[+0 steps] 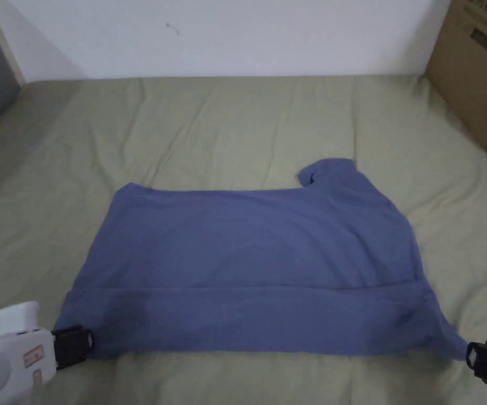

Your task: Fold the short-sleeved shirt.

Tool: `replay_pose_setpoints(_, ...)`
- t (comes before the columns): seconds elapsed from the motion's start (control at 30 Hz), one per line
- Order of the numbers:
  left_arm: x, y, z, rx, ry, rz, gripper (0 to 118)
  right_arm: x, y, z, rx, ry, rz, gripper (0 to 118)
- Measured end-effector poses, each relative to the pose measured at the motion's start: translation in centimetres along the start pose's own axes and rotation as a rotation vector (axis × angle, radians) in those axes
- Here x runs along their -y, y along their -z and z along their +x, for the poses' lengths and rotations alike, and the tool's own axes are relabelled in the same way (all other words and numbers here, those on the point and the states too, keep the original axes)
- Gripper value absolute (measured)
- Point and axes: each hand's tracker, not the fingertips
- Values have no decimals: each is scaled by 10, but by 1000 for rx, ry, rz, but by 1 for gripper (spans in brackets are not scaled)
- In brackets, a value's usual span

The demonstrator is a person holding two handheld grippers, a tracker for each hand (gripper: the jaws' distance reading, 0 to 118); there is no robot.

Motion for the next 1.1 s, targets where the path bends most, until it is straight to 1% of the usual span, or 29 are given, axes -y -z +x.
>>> replay_pose_setpoints(0.03, 3, 7, 2, -40, -10, -26, 60, 0, 0, 1, -7, 7, 5, 1)
replay_pose_setpoints(0.07, 8, 3, 6, -57, 27, 44, 51, 0, 0, 2, -15, 13, 8, 14)
replay_pose_setpoints(0.1, 6, -2, 9, -54, 31, 45, 39, -2, 2, 3, -30, 14, 6, 37)
replay_pose_setpoints(0.13, 5, -4, 10, -54, 25, 40, 24, -4, 5, 3, -26, 11, 6, 67)
replay_pose_setpoints(0.17, 3, -7, 8, -55, 34, 46, 14, -6, 11, 2, -17, 8, 7, 87)
replay_pose_setpoints(0.2, 0, -9, 4, -49, 37, 49, 11, -9, 20, 2, -9, -4, 4, 87)
replay_pose_setpoints(0.23, -2, -11, 2, -12, 12, 45, 9, -12, 31, 4, -13, -24, 9, 87)
replay_pose_setpoints(0.27, -3, -10, 1, 5, -11, 30, 9, -14, 45, 4, -6, -26, 4, 87)
replay_pose_setpoints(0.3, -4, -10, 1, 7, -7, 31, 9, -16, 61, 5, 25, -19, -56, 85)
replay_pose_setpoints(0.33, -3, -10, 1, 1, -2, 33, 9, -16, 77, 6, 22, -30, -123, 83)
replay_pose_setpoints(0.37, -4, -7, 0, -7, 10, 32, 9, -15, 92, 8, 18, -17, -161, 83)
replay_pose_setpoints(0.4, -4, -6, 2, -15, 24, 30, 9, -12, 106, 13, 6, -23, -190, 67)
replay_pose_setpoints(0.43, -5, -7, 2, -17, 33, 28, 8, -11, 105, 10, 79, -64, -150, 59)
replay_pose_setpoints(0.47, -5, -13, 7, -17, 39, 25, 8, -16, 90, 4, 52, -63, -138, 50)
replay_pose_setpoints(0.5, -6, -16, 8, -19, 44, 26, 8, -21, 80, 1, 63, -115, -130, 27)
replay_pose_setpoints(0.53, -7, -21, 8, -9, 53, 33, 8, -23, 78, 3, -14, -112, -110, 5)
replay_pose_setpoints(0.57, -8, -25, 9, -7, 62, 36, 8, -26, 77, 2, 32, -116, -130, 5)
replay_pose_setpoints(0.63, -16, -26, -2, -1, 83, 44, 8, -31, 74, 7, 20, -112, -128, 5)
replay_pose_setpoints(0.7, -17, -40, -8, 19, 71, 64, 8, -32, 61, 7, -19, -45, -126, 5)
replay_pose_setpoints(0.77, -16, -54, -11, 36, 74, 72, 8, -33, 46, 14, -54, -17, -100, 5)
replay_pose_setpoints(0.9, 1, -78, -13, 8, 117, 80, 8, -23, 14, 25, -60, -30, -106, 5)
replay_pose_setpoints(1.0, 27, -93, -21, 18, 109, 62, 8, 1, -7, 27, -50, -41, -126, 5)
replay_pose_setpoints(1.1, 58, -93, -27, -5, 111, 26, 9, 34, -15, 31, -48, -28, -173, 5)
